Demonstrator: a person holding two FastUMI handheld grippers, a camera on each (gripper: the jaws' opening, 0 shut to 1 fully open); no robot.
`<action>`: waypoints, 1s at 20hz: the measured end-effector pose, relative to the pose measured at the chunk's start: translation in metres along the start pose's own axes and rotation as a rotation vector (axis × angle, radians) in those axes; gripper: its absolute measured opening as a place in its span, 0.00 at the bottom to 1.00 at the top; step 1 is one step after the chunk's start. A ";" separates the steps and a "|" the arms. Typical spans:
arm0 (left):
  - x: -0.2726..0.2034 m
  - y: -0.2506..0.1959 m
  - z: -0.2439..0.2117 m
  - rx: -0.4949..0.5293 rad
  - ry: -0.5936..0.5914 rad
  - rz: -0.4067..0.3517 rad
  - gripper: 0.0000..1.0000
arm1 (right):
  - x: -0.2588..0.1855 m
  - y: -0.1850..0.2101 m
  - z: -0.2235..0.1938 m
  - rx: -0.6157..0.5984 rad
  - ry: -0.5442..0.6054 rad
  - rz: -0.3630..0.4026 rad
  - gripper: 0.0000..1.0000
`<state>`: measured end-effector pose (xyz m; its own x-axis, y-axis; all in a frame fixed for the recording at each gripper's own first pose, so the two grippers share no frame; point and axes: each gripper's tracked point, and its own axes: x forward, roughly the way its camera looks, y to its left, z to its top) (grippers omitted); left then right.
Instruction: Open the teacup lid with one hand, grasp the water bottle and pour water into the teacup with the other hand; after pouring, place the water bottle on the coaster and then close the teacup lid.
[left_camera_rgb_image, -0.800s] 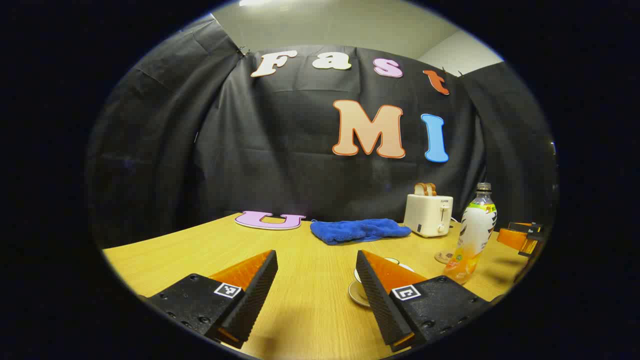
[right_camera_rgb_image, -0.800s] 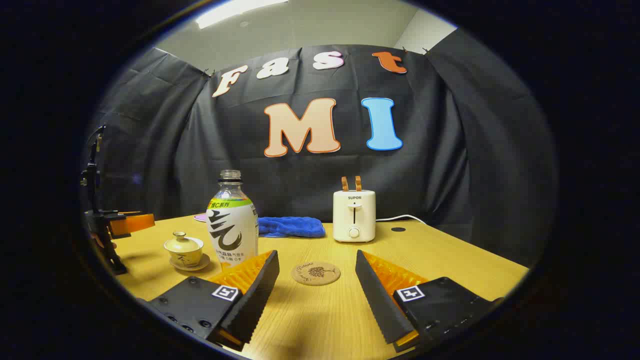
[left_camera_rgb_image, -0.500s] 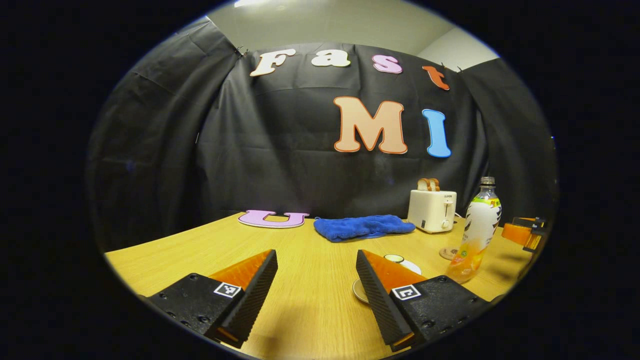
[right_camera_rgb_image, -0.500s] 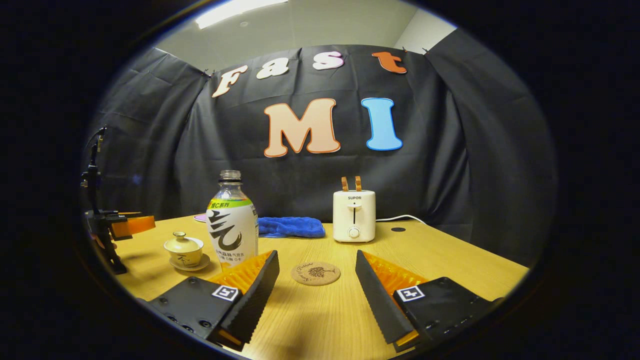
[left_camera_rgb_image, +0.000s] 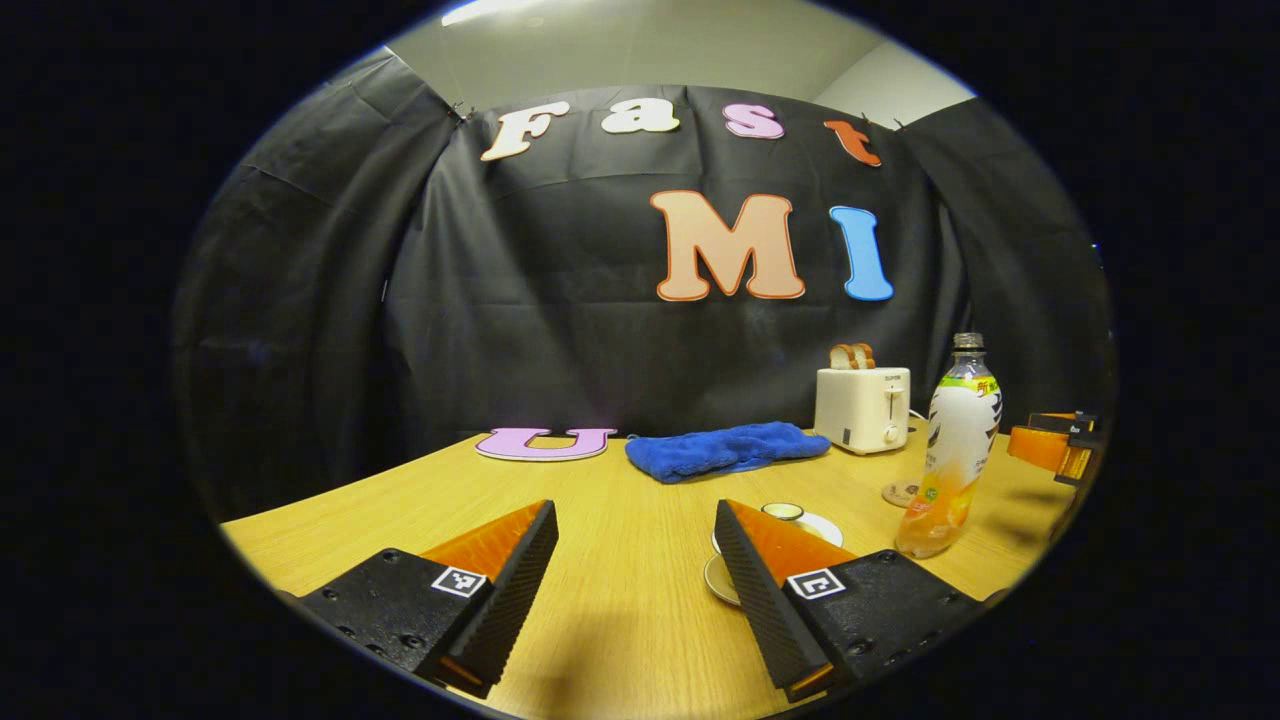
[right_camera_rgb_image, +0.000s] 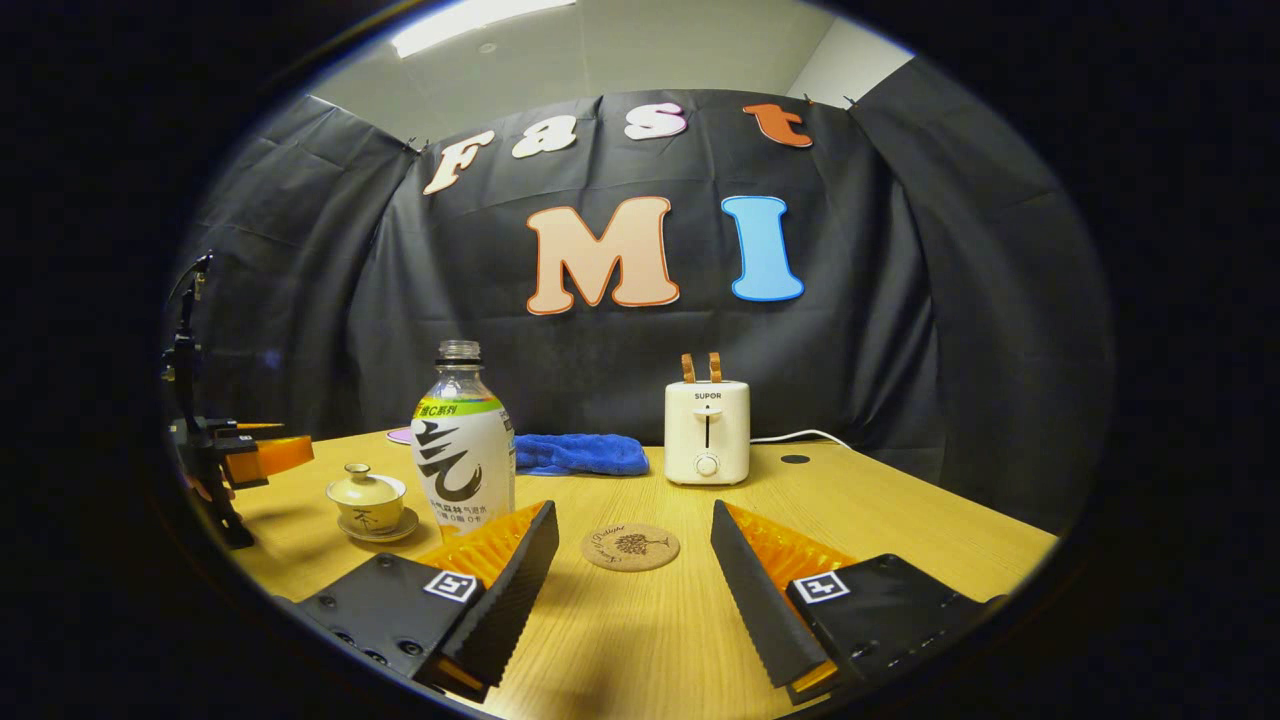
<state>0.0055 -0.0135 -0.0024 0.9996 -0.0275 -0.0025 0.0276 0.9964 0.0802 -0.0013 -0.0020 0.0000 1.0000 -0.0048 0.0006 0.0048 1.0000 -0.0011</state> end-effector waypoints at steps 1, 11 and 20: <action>0.001 -0.004 -0.001 0.002 0.002 -0.018 0.93 | 0.000 0.000 -0.001 0.000 0.000 0.000 0.98; 0.004 -0.020 -0.001 -0.003 -0.001 -0.105 0.93 | 0.000 0.001 -0.001 -0.001 -0.001 -0.001 1.00; 0.011 -0.053 -0.002 -0.009 0.001 -0.243 0.93 | 0.001 0.002 0.000 -0.001 -0.001 -0.001 0.97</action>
<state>0.0149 -0.0661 -0.0087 0.9637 -0.2661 -0.0214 0.2669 0.9613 0.0686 -0.0003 -0.0004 -0.0003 1.0000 -0.0063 0.0019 0.0063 1.0000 -0.0018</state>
